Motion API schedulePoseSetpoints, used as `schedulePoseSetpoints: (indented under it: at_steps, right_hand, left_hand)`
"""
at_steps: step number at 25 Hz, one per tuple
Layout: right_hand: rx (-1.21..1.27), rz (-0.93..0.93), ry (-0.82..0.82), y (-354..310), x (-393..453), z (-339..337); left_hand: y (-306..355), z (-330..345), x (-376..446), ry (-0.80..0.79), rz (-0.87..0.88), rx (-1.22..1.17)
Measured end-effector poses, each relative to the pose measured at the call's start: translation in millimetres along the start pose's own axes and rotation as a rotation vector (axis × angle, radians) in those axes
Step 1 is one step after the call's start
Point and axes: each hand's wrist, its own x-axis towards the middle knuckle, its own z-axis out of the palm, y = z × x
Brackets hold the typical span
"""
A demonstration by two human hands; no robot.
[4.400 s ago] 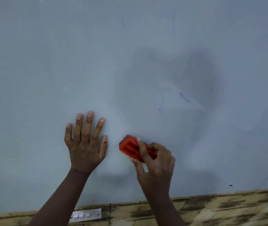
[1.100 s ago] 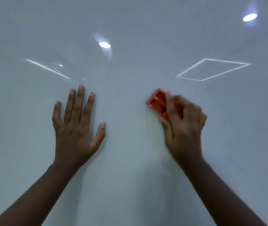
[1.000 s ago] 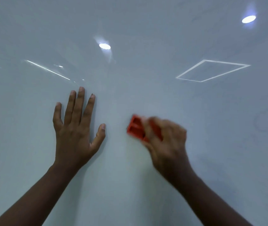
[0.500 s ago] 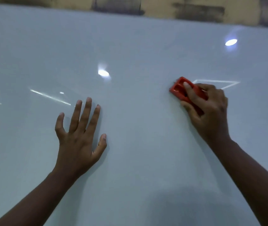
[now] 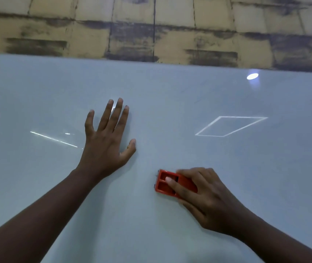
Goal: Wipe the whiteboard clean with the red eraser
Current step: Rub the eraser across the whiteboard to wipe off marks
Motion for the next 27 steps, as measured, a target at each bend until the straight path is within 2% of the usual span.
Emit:
schedulePoseSetpoints:
  at_steps: [2, 5, 7, 9, 11, 13, 15, 19, 22, 24, 27]
  right_hand:
    - [-0.039, -0.078, -0.025, 23.9, 1.8, -6.4]
    - [-0.051, 0.025, 0.089, 71.2, 11.5, -14.4]
    - [-0.116, 0.191, 0.218, 111.4, 18.3, -22.9]
    - [-0.160, 0.470, 0.357, 144.1, 23.6, -31.2]
    - [-0.147, 0.790, 0.498, 155.4, 31.1, -30.1]
    - [-0.144, 0.912, 0.582, 144.7, 47.1, -18.4]
    - [-0.157, 0.836, 0.578, 117.9, 74.4, -1.1]
    - [-0.118, 0.454, 0.382, 57.1, 135.0, 28.8]
    - [-0.163, 0.299, 0.316, 50.6, 153.6, 30.6]
    - [-0.230, 0.319, 0.334, 75.8, 154.9, 19.8]
    - [-0.325, 0.544, 0.414, 133.9, 141.6, -3.5]
  left_hand:
    - [-2.5, 3.1, 7.3, 0.004, -0.001, -0.028]
    - [-0.9, 9.2, 8.5, 0.012, 0.000, -0.046]
    - [0.8, 11.1, 7.3, 0.018, -0.008, -0.041]
    - [1.2, 11.4, 7.8, 0.024, -0.013, -0.044]
    - [0.5, 12.2, 7.7, 0.032, -0.016, -0.051]
    - [0.9, 12.9, 7.3, 0.034, -0.015, -0.059]
    - [1.8, 13.6, 6.9, 0.035, -0.016, -0.069]
    - [0.8, 15.1, 9.4, 0.037, -0.007, -0.073]
    - [-2.9, 15.9, 9.1, 0.058, -0.015, -0.073]
    - [-3.4, 15.0, 12.3, 0.083, -0.014, -0.078]
    - [-7.6, 15.8, 26.2, 0.093, 0.018, -0.051]
